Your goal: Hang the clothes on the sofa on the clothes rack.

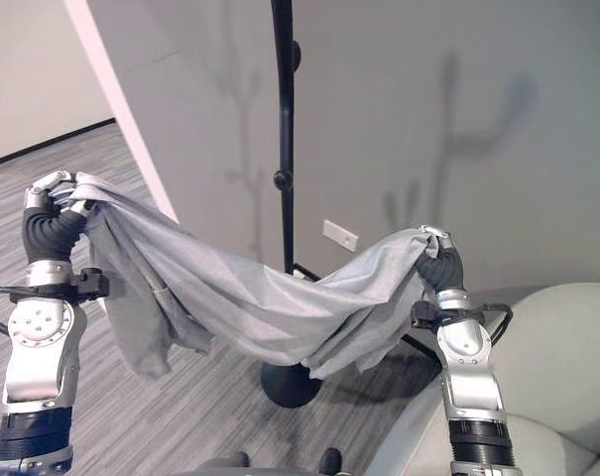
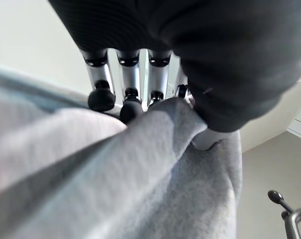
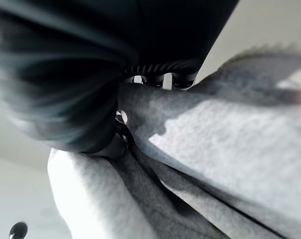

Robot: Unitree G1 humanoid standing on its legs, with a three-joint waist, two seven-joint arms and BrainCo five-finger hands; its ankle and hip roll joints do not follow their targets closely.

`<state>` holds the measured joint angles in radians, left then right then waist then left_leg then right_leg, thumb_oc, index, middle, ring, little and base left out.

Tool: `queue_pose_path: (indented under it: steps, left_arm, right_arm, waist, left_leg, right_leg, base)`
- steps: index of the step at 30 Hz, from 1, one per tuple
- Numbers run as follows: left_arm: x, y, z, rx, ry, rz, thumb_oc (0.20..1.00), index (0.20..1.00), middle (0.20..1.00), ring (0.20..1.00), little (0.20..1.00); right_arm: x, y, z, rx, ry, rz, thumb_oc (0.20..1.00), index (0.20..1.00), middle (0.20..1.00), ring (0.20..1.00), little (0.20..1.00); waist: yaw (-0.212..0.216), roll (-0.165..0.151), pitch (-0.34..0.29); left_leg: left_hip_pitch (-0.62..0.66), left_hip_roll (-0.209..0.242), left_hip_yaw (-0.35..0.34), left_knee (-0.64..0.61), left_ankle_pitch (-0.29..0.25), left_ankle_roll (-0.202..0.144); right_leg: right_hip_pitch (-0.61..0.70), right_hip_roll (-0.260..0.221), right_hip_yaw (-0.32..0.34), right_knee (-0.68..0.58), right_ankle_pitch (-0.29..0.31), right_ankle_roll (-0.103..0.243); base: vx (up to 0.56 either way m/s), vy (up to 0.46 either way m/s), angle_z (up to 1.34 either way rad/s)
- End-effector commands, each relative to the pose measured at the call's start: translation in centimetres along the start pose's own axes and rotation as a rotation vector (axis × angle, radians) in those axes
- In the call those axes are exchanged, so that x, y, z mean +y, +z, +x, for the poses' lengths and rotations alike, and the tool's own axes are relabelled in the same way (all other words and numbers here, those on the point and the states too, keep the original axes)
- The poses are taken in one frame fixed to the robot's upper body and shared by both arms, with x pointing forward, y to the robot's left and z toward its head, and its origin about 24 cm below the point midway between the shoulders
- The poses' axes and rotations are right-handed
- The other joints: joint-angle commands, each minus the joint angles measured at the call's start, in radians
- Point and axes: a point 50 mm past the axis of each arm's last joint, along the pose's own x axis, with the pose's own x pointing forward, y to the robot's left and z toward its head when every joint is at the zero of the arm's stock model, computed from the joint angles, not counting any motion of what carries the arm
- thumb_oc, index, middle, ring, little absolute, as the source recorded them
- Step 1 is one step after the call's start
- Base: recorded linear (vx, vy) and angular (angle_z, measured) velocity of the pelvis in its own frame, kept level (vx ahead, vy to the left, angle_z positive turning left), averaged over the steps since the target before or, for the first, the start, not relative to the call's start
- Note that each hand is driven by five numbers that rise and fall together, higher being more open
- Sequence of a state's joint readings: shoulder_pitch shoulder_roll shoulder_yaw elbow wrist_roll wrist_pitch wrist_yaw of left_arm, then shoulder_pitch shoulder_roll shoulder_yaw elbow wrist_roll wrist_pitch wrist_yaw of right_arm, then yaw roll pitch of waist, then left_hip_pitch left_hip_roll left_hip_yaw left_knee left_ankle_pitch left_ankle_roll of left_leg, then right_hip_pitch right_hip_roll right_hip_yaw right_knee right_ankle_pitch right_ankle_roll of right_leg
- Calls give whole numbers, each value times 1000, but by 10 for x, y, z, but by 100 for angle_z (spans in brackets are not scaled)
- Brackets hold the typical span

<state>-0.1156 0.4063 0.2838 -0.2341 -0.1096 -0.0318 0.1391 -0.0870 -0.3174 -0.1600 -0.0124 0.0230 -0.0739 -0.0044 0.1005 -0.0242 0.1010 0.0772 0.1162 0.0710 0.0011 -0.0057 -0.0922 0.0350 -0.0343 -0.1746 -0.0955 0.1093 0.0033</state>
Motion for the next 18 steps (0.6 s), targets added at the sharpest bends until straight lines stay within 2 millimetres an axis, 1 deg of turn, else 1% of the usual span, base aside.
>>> queue_pose_path:
  steps: [1,4,8,10,11,12,13,14,15,16,18]
  left_arm:
    - [12,28,3,-155,8,27,200,200,200,200,200]
    - [13,31,4,-173,19,21,200,200,200,200,200]
    - [14,38,-1,-206,35,-30,200,200,200,200,200]
    - [13,39,-10,-205,49,-164,200,200,200,200,200]
    - [16,41,-16,-218,79,-268,200,200,200,200,200]
    - [19,41,-18,-218,96,-283,200,200,200,200,200]
    - [23,43,-21,-238,134,-328,200,200,200,200,200]
    - [23,43,-22,-238,134,-327,200,200,200,200,200]
    - [26,47,-23,-258,145,-347,200,200,200,200,200]
    - [27,52,-24,-291,158,-388,200,200,200,200,200]
    - [29,55,-25,-313,167,-411,200,200,200,200,200]
  right_arm:
    - [-6,38,8,-197,-17,45,200,200,200,200,200]
    - [-3,44,9,-226,-10,74,200,200,200,200,200]
    - [-4,53,6,-278,-52,183,200,200,200,200,200]
    - [-6,59,4,-316,-89,285,200,200,200,200,200]
    - [-8,69,1,-373,-123,400,200,200,200,200,200]
    - [-9,72,0,-390,-140,429,200,200,200,200,200]
    - [-12,81,-3,-444,-170,495,200,200,200,200,200]
    - [-12,81,-3,-444,-170,495,200,200,200,200,200]
    - [-13,87,-4,-473,-180,524,200,200,200,200,200]
    - [-14,97,-6,-526,-195,577,200,200,200,200,200]
    - [-17,101,-8,-548,-210,585,200,200,200,200,200]
  waist:
    - [9,36,-77]
    - [10,37,-80]
    - [11,41,-83]
    - [5,48,-90]
    - [-2,58,-98]
    - [-2,60,-99]
    - [-6,66,-103]
    - [-6,66,-103]
    - [-8,69,-105]
    - [-11,74,-108]
    - [-14,76,-110]
  left_leg:
    - [13,-9,20,-88,29,15]
    - [28,-26,30,-88,25,16]
    - [39,-35,32,-88,27,16]
    - [39,-37,36,-88,29,17]
    - [42,-39,37,-88,32,17]
    - [43,-39,37,-88,32,17]
    - [45,-39,40,-88,33,18]
    - [46,-39,40,-88,33,18]
    - [45,-38,41,-88,33,17]
    - [47,-39,42,-88,34,17]
    - [49,-39,43,-88,34,17]
  right_leg:
    - [66,-78,8,8,-14,13]
    - [65,-93,3,8,-2,16]
    - [65,-100,-3,8,11,21]
    - [65,-103,-4,8,11,24]
    - [66,-105,-11,8,11,27]
    - [66,-105,-12,8,10,28]
    - [68,-105,-13,8,8,31]
    - [69,-105,-13,8,8,31]
    - [69,-106,-14,8,8,33]
    - [73,-105,-16,8,6,36]
    - [74,-104,-17,8,6,38]
  base:
    - [16,151,-48]
    - [26,141,-12]
    - [10,77,-5]
    - [11,67,-4]
    - [28,57,-2]
    - [38,53,0]
    - [0,0,0]
    - [0,0,0]
    - [0,0,0]
    - [0,0,0]
    - [13,5,4]
